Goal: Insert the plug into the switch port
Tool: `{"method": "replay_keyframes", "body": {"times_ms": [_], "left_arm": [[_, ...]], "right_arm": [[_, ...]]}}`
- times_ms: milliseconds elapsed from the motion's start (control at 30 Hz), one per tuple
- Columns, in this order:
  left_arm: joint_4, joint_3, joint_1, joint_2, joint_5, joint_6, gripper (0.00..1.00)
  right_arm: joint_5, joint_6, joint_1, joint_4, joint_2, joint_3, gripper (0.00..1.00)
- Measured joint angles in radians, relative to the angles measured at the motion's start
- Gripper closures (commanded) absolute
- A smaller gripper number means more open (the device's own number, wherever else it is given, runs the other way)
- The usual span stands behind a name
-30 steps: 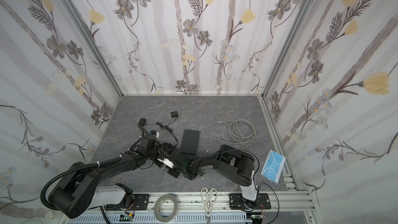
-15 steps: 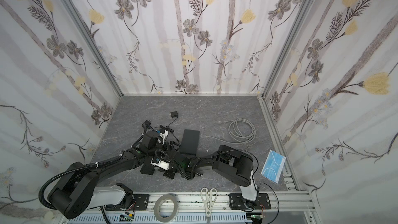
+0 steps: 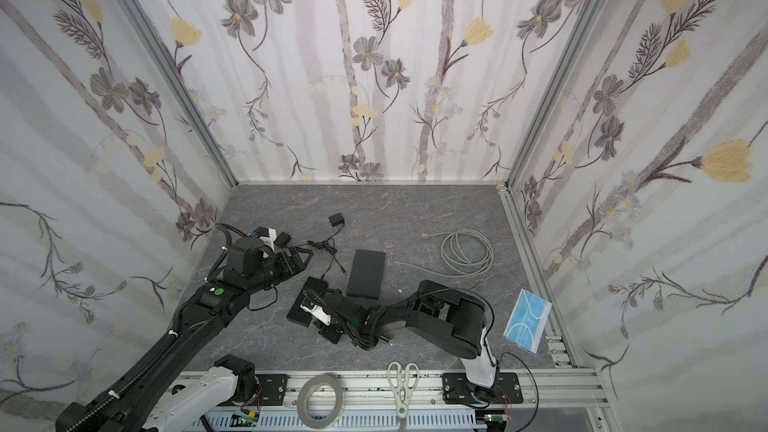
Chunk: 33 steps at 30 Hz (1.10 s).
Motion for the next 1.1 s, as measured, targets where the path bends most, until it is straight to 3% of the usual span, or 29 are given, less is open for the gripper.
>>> {"method": "replay_keyframes", "body": {"times_ms": [133,333,533,700,867,967,1100], "left_arm": [[-0.07,-0.01,0.005,-0.064,-0.007,0.008,0.11],[-0.109,-0.106,0.005,-0.149,0.024,-0.019,0.12],[-0.081,-0.187,-0.019,-0.226,0.079,-0.07,0.13],[-0.009,-0.237,-0.121,-0.23,0.098,-0.113,0.15],[0.016,-0.24,-0.282,-0.23,0.056,-0.127,0.15],[0.015,-0.242,-0.314,-0.258,0.019,-0.127,0.15],[0.019,-0.283,-0.322,-0.3,-0.001,-0.123,0.14]], "right_arm": [[0.001,-0.008,0.015,0.001,-0.03,-0.026,0.53],[0.068,-0.006,0.003,0.013,-0.23,-0.162,0.52],[0.104,0.052,-0.095,-0.084,-0.405,-0.231,0.51],[0.015,0.127,-0.229,-0.179,-0.523,-0.334,0.52],[-0.049,0.132,-0.241,-0.2,-0.673,-0.431,0.54],[-0.048,0.13,-0.242,-0.219,-0.682,-0.437,0.58],[-0.048,0.099,-0.242,-0.287,-0.56,-0.372,0.61]]}}
